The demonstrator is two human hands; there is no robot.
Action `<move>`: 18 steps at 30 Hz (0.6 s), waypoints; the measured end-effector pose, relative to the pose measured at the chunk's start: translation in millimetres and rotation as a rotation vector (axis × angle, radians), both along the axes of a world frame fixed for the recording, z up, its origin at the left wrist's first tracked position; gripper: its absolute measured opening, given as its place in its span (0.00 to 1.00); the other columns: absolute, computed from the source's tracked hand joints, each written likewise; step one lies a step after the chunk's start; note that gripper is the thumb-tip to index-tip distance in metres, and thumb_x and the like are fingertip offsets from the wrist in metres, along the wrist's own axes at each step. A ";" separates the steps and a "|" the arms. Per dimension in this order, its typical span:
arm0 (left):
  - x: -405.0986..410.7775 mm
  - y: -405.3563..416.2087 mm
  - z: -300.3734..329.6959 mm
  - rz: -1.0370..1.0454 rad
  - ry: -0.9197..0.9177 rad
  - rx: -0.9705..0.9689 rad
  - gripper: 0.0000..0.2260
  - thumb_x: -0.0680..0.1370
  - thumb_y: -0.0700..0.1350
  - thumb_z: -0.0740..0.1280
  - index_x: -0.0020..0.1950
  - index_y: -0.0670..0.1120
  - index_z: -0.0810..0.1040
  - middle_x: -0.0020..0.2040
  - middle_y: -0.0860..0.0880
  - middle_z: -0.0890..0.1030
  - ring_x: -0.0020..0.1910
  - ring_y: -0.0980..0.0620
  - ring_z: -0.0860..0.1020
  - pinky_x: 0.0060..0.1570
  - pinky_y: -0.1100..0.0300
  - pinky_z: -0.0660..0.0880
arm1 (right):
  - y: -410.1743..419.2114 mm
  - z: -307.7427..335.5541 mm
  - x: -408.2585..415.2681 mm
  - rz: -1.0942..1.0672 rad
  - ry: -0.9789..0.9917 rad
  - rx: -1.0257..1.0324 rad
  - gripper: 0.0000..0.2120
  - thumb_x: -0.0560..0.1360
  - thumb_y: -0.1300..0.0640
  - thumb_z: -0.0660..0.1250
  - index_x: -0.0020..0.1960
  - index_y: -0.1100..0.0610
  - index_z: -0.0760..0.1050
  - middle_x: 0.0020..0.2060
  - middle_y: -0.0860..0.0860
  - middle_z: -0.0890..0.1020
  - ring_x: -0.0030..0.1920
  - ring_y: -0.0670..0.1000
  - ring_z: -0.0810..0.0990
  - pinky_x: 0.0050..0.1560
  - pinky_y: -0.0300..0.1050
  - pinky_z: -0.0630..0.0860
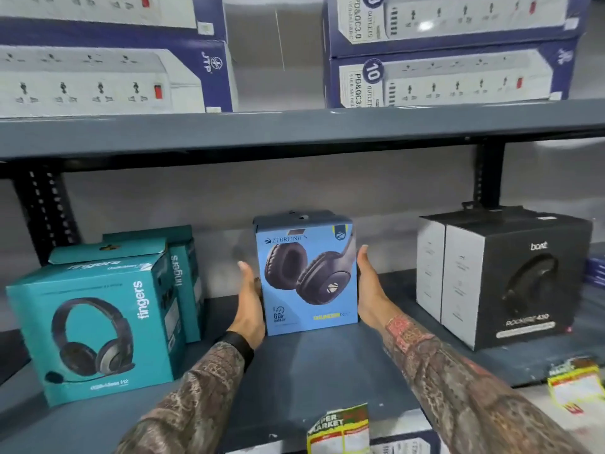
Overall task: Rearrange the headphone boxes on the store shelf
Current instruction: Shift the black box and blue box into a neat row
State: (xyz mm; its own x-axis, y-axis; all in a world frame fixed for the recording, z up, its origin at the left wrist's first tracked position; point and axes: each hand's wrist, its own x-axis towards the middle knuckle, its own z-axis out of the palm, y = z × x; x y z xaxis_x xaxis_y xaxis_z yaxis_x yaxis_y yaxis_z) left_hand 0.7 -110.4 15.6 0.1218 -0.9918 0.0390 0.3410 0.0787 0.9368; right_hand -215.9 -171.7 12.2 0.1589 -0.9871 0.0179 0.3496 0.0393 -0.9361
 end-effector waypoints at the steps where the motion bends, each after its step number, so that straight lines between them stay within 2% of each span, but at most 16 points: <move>1: -2.3 0.9 1.6 -0.011 -0.019 0.000 0.43 0.78 0.81 0.45 0.65 0.56 0.90 0.64 0.43 0.91 0.61 0.41 0.91 0.56 0.45 0.89 | -0.6 1.0 2.2 -0.014 0.007 0.014 0.42 0.73 0.17 0.51 0.60 0.44 0.90 0.58 0.54 0.92 0.56 0.55 0.92 0.51 0.51 0.88; 3: -4.1 -0.7 -0.3 0.006 -0.065 -0.002 0.42 0.79 0.80 0.44 0.68 0.57 0.88 0.65 0.44 0.91 0.62 0.43 0.91 0.63 0.44 0.85 | 0.1 3.1 7.4 -0.065 0.031 0.050 0.43 0.76 0.19 0.49 0.67 0.47 0.86 0.56 0.54 0.92 0.56 0.56 0.92 0.55 0.53 0.86; 5: -6.5 -0.3 -1.4 0.017 -0.097 0.010 0.42 0.80 0.79 0.43 0.69 0.57 0.86 0.64 0.45 0.91 0.60 0.43 0.91 0.63 0.45 0.85 | -0.4 4.0 11.1 -0.111 0.061 0.075 0.43 0.79 0.21 0.48 0.69 0.50 0.84 0.51 0.53 0.93 0.55 0.58 0.91 0.58 0.54 0.85; 6: -6.9 0.1 -1.7 0.028 -0.108 0.018 0.43 0.80 0.79 0.43 0.71 0.56 0.85 0.64 0.45 0.91 0.61 0.43 0.90 0.64 0.44 0.85 | 0.8 4.6 12.6 -0.129 0.070 0.075 0.42 0.80 0.23 0.47 0.70 0.51 0.83 0.51 0.54 0.93 0.58 0.58 0.90 0.61 0.56 0.84; 9: -10.1 7.1 0.3 0.071 -0.124 0.039 0.44 0.80 0.79 0.42 0.73 0.55 0.84 0.64 0.44 0.91 0.65 0.40 0.89 0.70 0.40 0.82 | 9.6 7.6 14.2 -0.157 0.082 0.097 0.41 0.82 0.24 0.49 0.74 0.52 0.81 0.65 0.59 0.88 0.67 0.61 0.85 0.73 0.63 0.79; 11: -11.3 11.1 -1.9 0.090 -0.126 0.043 0.43 0.80 0.79 0.43 0.73 0.55 0.85 0.63 0.44 0.92 0.64 0.39 0.89 0.68 0.41 0.83 | 17.2 7.7 11.5 -0.166 0.090 0.113 0.41 0.82 0.25 0.52 0.74 0.54 0.81 0.68 0.61 0.86 0.69 0.63 0.84 0.75 0.64 0.77; 14: -12.4 23.9 -5.5 0.091 -0.102 0.039 0.41 0.81 0.79 0.46 0.71 0.55 0.86 0.62 0.44 0.92 0.61 0.41 0.90 0.57 0.48 0.87 | 31.1 3.9 5.1 -0.171 0.096 0.089 0.35 0.82 0.27 0.56 0.66 0.54 0.84 0.66 0.61 0.88 0.68 0.63 0.85 0.74 0.64 0.78; 17: -15.4 42.3 -12.0 0.088 -0.073 0.011 0.39 0.80 0.79 0.49 0.67 0.57 0.89 0.62 0.45 0.92 0.59 0.43 0.91 0.57 0.48 0.84 | 52.1 -0.6 -2.6 -0.175 0.083 0.069 0.27 0.84 0.30 0.57 0.55 0.49 0.86 0.56 0.55 0.90 0.61 0.59 0.87 0.70 0.60 0.80; 18: -16.8 48.9 -14.1 0.089 -0.072 -0.001 0.38 0.80 0.79 0.50 0.66 0.58 0.89 0.62 0.45 0.92 0.58 0.44 0.92 0.57 0.48 0.84 | 57.8 -2.1 -5.8 -0.176 0.090 0.064 0.26 0.84 0.31 0.58 0.53 0.49 0.86 0.55 0.54 0.90 0.60 0.58 0.86 0.68 0.58 0.80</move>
State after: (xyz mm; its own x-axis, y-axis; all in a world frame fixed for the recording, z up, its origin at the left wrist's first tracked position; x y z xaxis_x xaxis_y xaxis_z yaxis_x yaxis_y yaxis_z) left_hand -16.0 -61.6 1.5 0.2062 -0.9771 0.0523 0.2644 0.1071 0.9585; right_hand -221.7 -113.9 10.1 -0.0179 -0.9985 -0.0526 0.2718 0.0457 -0.9613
